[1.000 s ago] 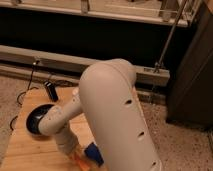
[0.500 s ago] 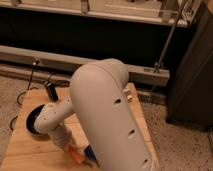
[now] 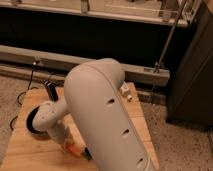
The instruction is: Drag the pepper across the table
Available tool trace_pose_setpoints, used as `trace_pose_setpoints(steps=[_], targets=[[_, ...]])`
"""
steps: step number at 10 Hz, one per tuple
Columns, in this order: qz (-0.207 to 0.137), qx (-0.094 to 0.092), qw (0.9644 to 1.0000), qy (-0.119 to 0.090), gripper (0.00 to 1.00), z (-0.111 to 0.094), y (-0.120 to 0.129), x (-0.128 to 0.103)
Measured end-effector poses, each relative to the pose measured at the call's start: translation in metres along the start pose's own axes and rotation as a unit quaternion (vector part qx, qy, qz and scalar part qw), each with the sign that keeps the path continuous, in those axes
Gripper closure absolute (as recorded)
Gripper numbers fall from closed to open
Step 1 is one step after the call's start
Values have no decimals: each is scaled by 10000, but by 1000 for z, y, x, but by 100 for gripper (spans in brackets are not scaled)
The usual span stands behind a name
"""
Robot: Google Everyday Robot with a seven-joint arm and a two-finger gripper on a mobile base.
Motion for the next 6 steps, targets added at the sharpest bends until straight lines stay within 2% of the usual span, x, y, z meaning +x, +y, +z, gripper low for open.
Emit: trace_pose_setpoints(steps=[4, 6], targets=[[165, 162, 9996, -153, 100, -5, -25, -6], [159, 235, 9995, -164, 100, -5, -31, -3]])
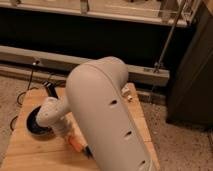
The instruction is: Drag the pepper across the table
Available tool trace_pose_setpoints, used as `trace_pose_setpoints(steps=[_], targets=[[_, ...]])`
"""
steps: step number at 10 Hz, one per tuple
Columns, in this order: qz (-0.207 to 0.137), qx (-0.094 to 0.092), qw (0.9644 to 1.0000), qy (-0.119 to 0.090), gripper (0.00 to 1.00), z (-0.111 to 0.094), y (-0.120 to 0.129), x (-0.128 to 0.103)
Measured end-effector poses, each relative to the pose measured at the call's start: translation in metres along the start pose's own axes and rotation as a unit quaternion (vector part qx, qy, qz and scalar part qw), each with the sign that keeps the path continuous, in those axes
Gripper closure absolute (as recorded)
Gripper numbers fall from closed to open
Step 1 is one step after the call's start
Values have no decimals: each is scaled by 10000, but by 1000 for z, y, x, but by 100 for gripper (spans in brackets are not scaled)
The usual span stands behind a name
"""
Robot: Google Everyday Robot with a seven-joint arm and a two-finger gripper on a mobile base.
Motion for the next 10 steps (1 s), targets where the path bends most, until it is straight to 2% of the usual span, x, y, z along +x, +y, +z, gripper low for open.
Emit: trace_pose_setpoints(steps=[3, 5, 8, 10], targets=[[-5, 82, 10000, 32, 100, 2, -9, 7], [-2, 53, 10000, -10, 100, 3, -12, 5], [106, -159, 9991, -370, 100, 0, -25, -1], [214, -236, 9976, -620, 100, -7, -43, -1]])
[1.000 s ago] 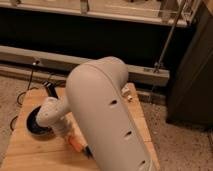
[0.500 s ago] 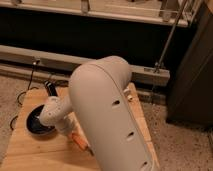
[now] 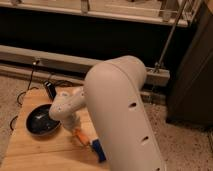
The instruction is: Drag the pepper across the table
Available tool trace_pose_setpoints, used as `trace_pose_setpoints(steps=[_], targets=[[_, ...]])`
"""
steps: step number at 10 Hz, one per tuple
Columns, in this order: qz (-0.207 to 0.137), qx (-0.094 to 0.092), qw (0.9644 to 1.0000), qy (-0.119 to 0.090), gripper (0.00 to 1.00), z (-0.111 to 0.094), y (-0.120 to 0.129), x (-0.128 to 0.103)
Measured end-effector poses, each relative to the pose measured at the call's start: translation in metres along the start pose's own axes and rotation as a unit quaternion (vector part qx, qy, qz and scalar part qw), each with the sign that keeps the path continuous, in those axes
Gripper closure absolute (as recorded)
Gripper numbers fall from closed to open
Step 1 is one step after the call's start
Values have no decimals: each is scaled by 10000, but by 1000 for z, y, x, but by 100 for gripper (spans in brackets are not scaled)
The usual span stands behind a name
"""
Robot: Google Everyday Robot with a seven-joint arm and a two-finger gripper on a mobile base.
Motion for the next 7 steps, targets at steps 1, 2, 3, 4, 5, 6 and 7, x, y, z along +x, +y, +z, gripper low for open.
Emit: trace_pose_setpoints(steps=[1, 2, 3, 4, 5, 6, 7], targets=[[21, -20, 10000, -68, 100, -2, -5, 0], [24, -64, 9999, -156, 100, -4, -8, -2], [15, -102, 9997, -226, 100, -4, -11, -3], [14, -132, 9995, -275, 100, -3, -14, -4], [16, -145, 9994, -313, 100, -3, -16, -5], [24, -147, 9993, -349, 100, -3, -21, -6], [37, -121, 9993, -365, 100, -2, -28, -7]])
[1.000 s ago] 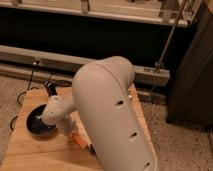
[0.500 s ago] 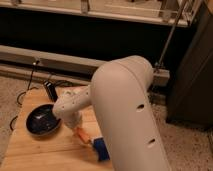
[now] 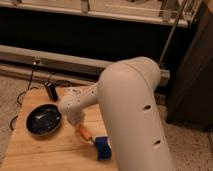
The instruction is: Drag the pepper across the table
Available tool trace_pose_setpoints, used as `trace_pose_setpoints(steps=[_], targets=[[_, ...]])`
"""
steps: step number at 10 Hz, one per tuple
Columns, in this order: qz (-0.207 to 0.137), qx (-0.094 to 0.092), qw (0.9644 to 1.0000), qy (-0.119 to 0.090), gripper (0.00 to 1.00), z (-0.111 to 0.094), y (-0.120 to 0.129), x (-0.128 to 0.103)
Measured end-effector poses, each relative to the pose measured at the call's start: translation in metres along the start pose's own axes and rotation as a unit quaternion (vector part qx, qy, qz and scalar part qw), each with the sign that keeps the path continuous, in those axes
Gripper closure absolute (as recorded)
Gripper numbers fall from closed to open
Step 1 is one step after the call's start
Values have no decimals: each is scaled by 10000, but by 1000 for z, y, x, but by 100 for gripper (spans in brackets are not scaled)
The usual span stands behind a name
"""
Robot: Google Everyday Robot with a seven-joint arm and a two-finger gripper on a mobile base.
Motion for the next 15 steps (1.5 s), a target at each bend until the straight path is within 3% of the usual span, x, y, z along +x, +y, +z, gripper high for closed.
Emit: trace_pose_setpoints(steps=[9, 15], targets=[[118, 394, 9991, 43, 100, 2, -64, 6], [-48, 629, 9980, -61, 100, 2, -103, 14]])
